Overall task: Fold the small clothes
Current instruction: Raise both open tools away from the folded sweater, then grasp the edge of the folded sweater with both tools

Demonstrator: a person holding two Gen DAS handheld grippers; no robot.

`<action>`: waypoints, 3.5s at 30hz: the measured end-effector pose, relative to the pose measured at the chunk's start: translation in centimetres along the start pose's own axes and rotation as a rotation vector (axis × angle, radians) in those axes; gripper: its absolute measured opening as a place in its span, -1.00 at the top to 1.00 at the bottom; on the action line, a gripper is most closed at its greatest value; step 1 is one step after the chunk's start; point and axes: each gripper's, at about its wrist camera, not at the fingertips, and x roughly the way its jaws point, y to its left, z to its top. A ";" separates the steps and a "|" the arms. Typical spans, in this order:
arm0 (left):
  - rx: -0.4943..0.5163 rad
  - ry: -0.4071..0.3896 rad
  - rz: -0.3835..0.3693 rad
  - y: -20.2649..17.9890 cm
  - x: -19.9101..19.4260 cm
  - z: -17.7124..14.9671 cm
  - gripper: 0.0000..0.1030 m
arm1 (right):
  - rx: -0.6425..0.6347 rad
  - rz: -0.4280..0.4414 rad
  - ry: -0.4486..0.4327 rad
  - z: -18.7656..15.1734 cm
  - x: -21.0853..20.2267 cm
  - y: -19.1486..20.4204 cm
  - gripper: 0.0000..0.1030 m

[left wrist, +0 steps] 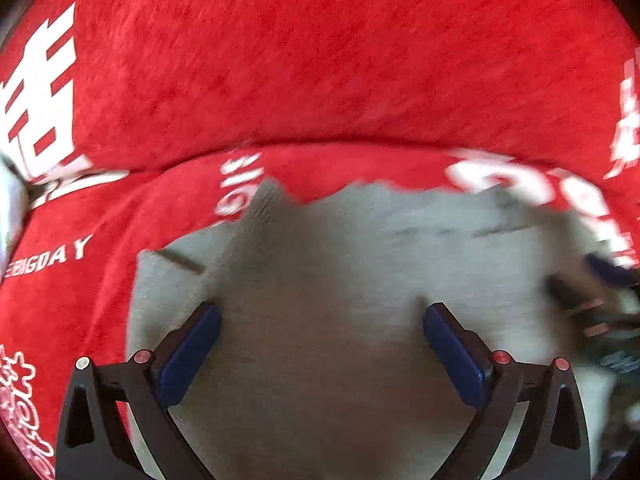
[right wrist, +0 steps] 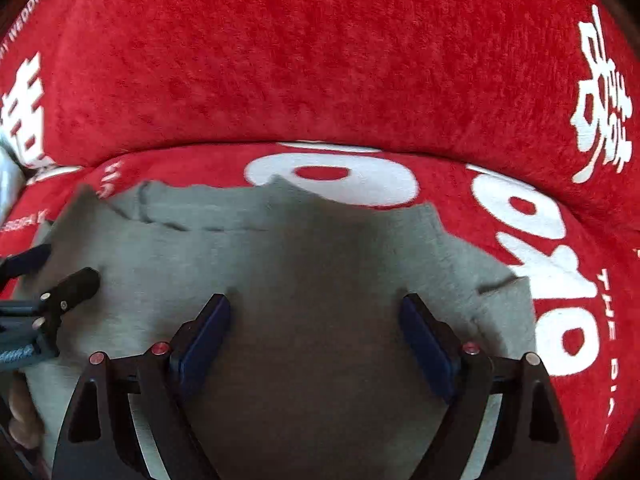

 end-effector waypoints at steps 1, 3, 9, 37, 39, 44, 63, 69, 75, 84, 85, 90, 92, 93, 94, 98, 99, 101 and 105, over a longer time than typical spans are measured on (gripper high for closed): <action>-0.026 -0.011 -0.025 0.7 -0.1 0.1 -0.99 | 0.018 -0.036 -0.005 0.1 0.1 -0.6 -0.70; -0.037 -0.008 -0.010 1.2 -0.1 0.3 -0.99 | 0.060 -0.103 0.001 0.1 0.4 -1.9 -0.70; 0.019 -0.060 0.051 0.1 -3.4 -1.4 -0.99 | 0.068 -0.085 -0.057 -1.2 -3.3 -1.6 -0.71; 0.012 -0.131 -0.022 1.6 -10.5 -18.0 -0.99 | -0.022 -0.017 -0.173 -18.5 -11.2 3.1 -0.74; 0.023 -0.138 -0.031 1.9 -10.8 -18.7 -1.00 | -0.017 -0.002 -0.188 -19.3 -11.6 2.7 -0.74; 0.042 -0.118 -0.012 1.6 -11.1 -19.7 -0.99 | -0.034 -0.010 -0.196 -20.0 -12.0 2.8 -0.75; -0.110 -0.171 -0.049 5.0 -14.4 -18.8 -0.99 | 0.133 0.032 -0.243 -19.8 -15.2 0.1 -0.91; -0.031 -0.129 -0.011 3.2 -11.1 -15.7 -0.99 | 0.198 -0.010 -0.144 -17.0 -11.2 -2.1 -0.91; -0.050 -0.181 -0.059 4.9 -11.7 -16.9 -0.99 | 0.204 -0.015 -0.219 -14.5 -13.1 -0.1 -0.91; -0.339 -0.163 -0.257 14.2 -12.2 -18.9 -0.99 | 0.036 -0.047 -0.090 -7.2 -5.7 6.5 -1.00; -0.376 -0.151 -0.315 15.2 -12.1 -19.6 -0.99 | 0.052 -0.043 -0.079 -6.7 -5.8 6.9 -1.00; -0.468 -0.143 -0.579 16.0 -11.5 -20.6 -0.91 | 0.027 -0.001 -0.149 -7.1 -7.6 9.4 -1.00; -0.470 -0.131 -0.644 14.9 -10.9 -20.4 -0.80 | 0.008 0.013 -0.168 -7.6 -8.5 10.6 -1.00; -0.459 -0.134 -0.646 14.3 -10.6 -20.1 -0.80 | 0.000 0.015 -0.176 -7.6 -8.6 10.9 -1.00; -0.449 -0.152 -0.625 13.7 -10.5 -19.8 -0.80 | -0.011 0.017 -0.186 -7.6 -9.0 11.3 -1.00; -0.502 -0.158 -0.645 13.5 -8.6 -18.0 -0.03 | -0.049 0.010 -0.209 -7.2 -10.2 12.6 -1.00; -0.519 -0.137 -0.664 13.9 -7.8 -17.8 0.18 | -0.055 0.008 -0.212 -6.8 -10.4 12.8 -1.00; -0.539 -0.125 -0.682 14.3 -6.9 -18.0 0.53 | -0.060 0.011 -0.215 -6.1 -10.7 13.2 -1.00; -0.551 -0.152 -0.702 14.5 -7.3 -18.7 0.57 | -0.098 0.036 -0.206 -4.0 -10.6 15.2 -1.00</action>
